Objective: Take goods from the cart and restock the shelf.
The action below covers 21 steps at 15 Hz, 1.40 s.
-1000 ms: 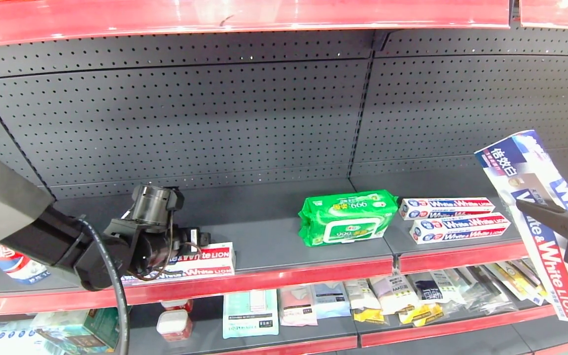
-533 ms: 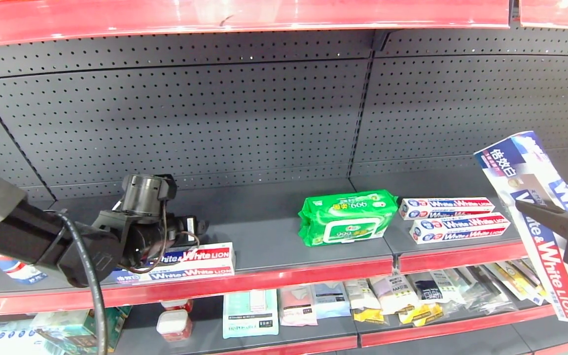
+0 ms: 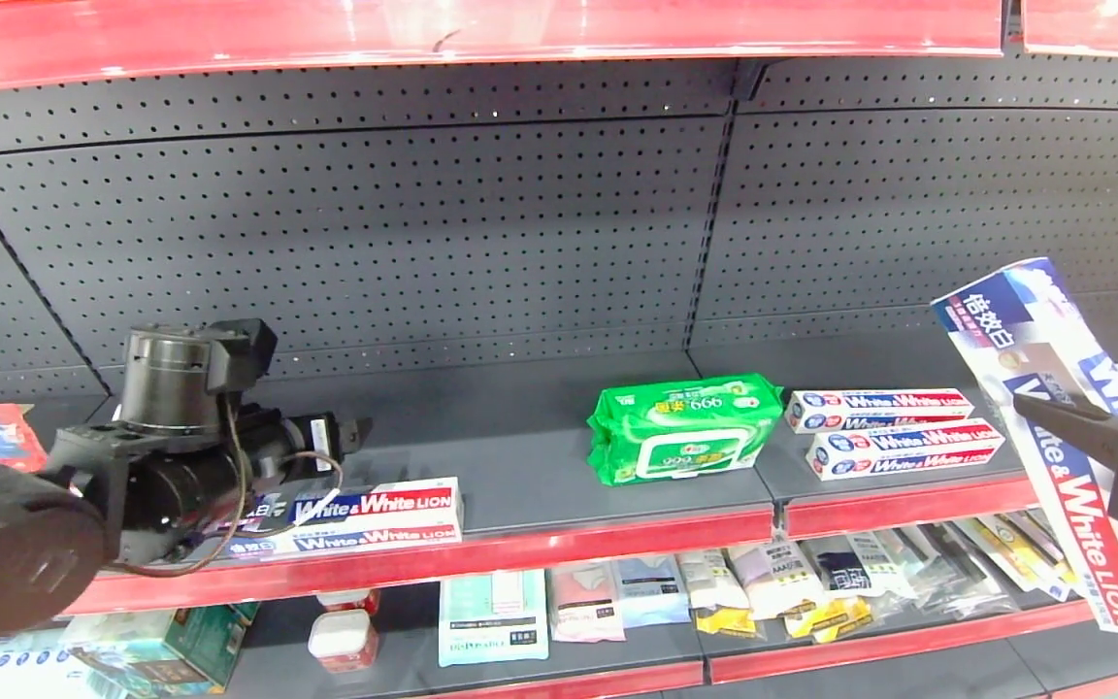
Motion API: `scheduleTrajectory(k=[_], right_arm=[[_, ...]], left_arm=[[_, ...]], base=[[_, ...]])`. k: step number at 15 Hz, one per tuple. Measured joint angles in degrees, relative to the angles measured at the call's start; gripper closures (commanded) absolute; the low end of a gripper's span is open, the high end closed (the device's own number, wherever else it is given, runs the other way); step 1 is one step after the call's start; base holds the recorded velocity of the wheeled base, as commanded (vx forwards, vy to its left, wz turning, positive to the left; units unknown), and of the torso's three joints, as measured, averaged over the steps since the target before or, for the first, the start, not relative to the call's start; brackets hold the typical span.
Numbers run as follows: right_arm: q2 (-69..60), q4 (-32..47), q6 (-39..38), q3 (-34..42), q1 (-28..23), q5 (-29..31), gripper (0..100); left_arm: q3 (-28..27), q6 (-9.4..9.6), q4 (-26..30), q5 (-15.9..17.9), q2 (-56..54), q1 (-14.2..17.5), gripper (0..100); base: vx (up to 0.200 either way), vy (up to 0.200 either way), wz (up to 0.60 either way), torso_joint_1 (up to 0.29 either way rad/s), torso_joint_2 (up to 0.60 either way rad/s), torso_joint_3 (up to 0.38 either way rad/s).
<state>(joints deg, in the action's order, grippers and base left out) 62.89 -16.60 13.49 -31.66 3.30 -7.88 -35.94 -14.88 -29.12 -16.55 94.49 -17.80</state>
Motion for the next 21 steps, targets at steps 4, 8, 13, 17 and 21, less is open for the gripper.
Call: scheduleTrajectory(k=[4,8,13,17,21], right_arm=[[-0.5,0.0,0.3,1.1,-0.2,0.4,100],[-1.6,0.2,4.2,1.8,-0.3,0.5,100],[-2.1,0.1,10.6,0.3,0.1,0.4,100],[-2.7,0.1,13.8,-0.1,0.5,-0.2,100],[-2.6,0.0,14.0,-0.1,1.6,-0.2,100]], left_arm=[[6.3,0.09,-0.1,0.2,-10.4,0.0,0],[11.0,1.89,3.4,1.6,-23.2,-0.2,0],[13.5,7.89,29.0,6.7,-50.4,-0.3,0],[13.4,15.32,45.7,8.9,-70.4,-0.5,0],[13.8,20.19,53.3,11.1,-84.2,-0.8,0]], base=[[0.000,0.000,0.00,0.000,0.00,0.000],[0.000,0.000,0.00,0.000,0.00,0.000],[0.000,0.000,0.00,0.000,0.00,0.000],[0.000,0.000,0.00,0.000,0.00,0.000],[0.000,0.000,0.00,0.000,0.00,0.000]])
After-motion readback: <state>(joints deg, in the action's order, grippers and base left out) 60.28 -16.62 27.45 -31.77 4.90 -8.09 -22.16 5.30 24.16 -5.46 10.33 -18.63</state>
